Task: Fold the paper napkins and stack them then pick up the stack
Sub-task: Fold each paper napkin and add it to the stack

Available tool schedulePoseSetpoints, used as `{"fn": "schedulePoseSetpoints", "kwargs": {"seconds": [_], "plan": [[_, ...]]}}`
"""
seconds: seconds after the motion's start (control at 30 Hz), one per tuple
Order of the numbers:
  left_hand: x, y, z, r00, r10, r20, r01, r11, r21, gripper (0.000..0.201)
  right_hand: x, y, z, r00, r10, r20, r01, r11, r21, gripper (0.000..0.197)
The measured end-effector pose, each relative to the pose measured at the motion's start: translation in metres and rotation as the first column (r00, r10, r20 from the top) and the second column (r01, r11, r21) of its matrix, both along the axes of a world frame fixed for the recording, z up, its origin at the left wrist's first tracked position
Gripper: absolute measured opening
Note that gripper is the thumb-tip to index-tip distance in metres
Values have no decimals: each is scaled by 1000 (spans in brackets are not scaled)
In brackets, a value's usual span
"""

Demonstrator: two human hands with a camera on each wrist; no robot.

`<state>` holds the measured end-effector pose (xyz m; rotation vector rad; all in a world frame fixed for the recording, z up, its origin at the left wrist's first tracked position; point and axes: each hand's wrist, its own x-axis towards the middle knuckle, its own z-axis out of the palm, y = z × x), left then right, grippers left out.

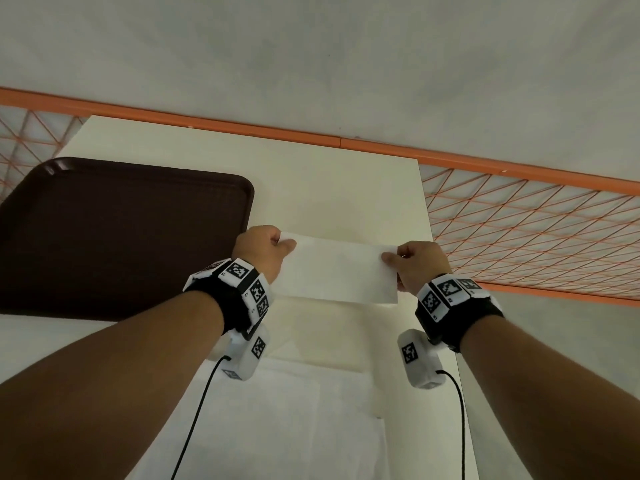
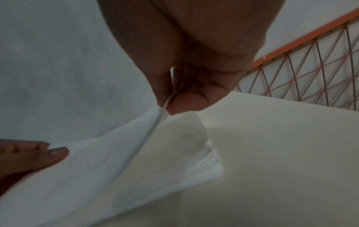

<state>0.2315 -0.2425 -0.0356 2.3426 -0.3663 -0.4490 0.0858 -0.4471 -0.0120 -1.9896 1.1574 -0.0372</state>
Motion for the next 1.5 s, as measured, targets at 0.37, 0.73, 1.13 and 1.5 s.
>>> {"fn": "schedulePoseSetpoints", "kwargs": {"seconds": [0.37, 0.73, 1.13, 1.5], "plan": [[5, -6, -20, 996, 91, 18, -92, 972, 216, 34, 3, -13, -21, 982, 19, -186, -51, 984, -169, 42], [-22, -20, -2, 977, -212, 4, 169, 791, 588, 62, 3, 18, -19, 870, 143, -472, -250, 953, -173, 49], [-28, 23, 17, 941, -327, 86, 195, 732, 653, 55, -39, 36, 5, 949, 91, -302, -185, 936, -299, 44], [-88, 95, 21, 814, -549, -189, 547, 617, 566, 25, -94, 165, -1, 777, 493, -393, -523, 852, 34, 39]]}}
